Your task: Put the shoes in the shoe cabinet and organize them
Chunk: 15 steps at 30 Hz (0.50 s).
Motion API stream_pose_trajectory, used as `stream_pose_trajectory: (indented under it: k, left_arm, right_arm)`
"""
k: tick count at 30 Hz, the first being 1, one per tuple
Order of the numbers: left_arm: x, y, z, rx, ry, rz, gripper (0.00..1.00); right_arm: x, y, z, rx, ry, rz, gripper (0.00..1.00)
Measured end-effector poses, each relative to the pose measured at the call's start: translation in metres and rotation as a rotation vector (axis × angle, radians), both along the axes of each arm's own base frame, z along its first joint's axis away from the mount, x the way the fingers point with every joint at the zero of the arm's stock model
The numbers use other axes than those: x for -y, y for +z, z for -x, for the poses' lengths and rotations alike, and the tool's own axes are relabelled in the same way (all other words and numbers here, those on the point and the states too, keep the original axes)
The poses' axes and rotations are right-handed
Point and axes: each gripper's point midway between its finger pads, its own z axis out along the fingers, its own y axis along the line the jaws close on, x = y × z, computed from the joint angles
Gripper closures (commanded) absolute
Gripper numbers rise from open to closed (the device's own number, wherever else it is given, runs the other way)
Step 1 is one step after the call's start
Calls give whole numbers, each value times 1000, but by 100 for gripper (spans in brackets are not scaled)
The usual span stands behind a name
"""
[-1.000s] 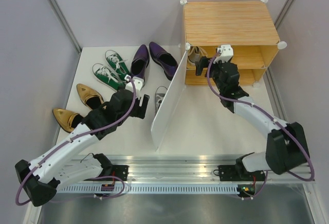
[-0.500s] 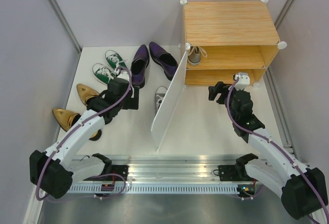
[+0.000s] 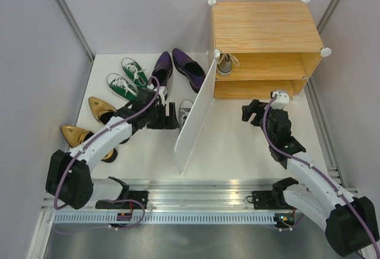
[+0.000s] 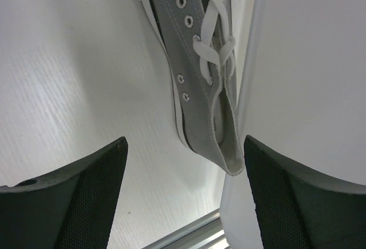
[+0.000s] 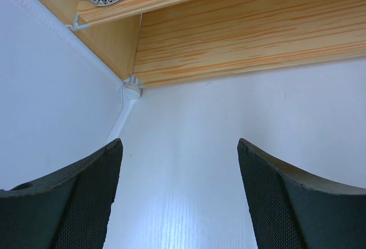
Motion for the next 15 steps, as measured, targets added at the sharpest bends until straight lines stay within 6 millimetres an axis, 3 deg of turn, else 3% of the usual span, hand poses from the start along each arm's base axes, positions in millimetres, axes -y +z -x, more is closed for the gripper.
stream_pose_trajectory:
  k: [6, 10, 13, 15]
  left_arm:
    - [23, -9, -2, -54, 10, 118, 17]
    - [33, -32, 2, -109, 19, 154, 19]
    - [37, -53, 8, -160, 27, 149, 26]
    - [40, -65, 11, -186, 31, 145, 35]
  right_arm:
    - [2, 1, 1, 5, -10, -4, 14]
    - [3, -3, 1, -1, -12, -6, 14]
    - [4, -8, 4, -10, -13, -5, 15]
    - [5, -8, 6, -6, -13, -7, 16]
